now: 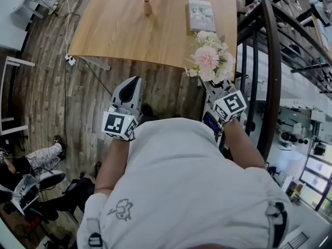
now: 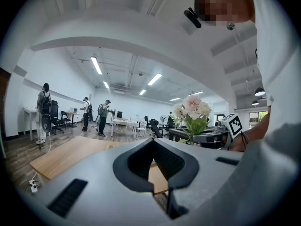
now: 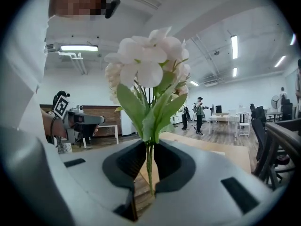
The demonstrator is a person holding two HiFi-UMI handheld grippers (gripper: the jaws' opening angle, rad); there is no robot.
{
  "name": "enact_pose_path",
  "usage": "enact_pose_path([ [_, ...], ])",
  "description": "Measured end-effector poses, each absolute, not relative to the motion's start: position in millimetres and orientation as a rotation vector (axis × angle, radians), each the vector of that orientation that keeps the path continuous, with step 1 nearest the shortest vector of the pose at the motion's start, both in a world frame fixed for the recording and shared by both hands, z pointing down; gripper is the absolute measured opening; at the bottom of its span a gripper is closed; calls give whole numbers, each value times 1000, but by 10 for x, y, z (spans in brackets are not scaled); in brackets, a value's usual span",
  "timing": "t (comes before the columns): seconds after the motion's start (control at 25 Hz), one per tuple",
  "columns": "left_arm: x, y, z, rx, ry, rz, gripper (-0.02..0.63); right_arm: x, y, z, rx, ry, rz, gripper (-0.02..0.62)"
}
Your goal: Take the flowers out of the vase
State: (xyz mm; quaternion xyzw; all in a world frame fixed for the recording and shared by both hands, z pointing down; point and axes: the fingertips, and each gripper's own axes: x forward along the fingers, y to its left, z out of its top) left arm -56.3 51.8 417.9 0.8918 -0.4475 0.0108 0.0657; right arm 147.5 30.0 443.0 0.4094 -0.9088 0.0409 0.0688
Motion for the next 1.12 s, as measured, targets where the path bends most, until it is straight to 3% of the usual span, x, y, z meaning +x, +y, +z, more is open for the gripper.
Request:
enact_pose_path([
  [0.56, -241, 1388, 4126, 2694, -1380, 17, 5, 1806, 1346, 4463, 1160, -2747, 110, 55],
  [1.12, -202, 1334, 4131, 2704, -1361, 37, 5, 1784, 1372, 4448, 1152, -2780, 100, 55],
])
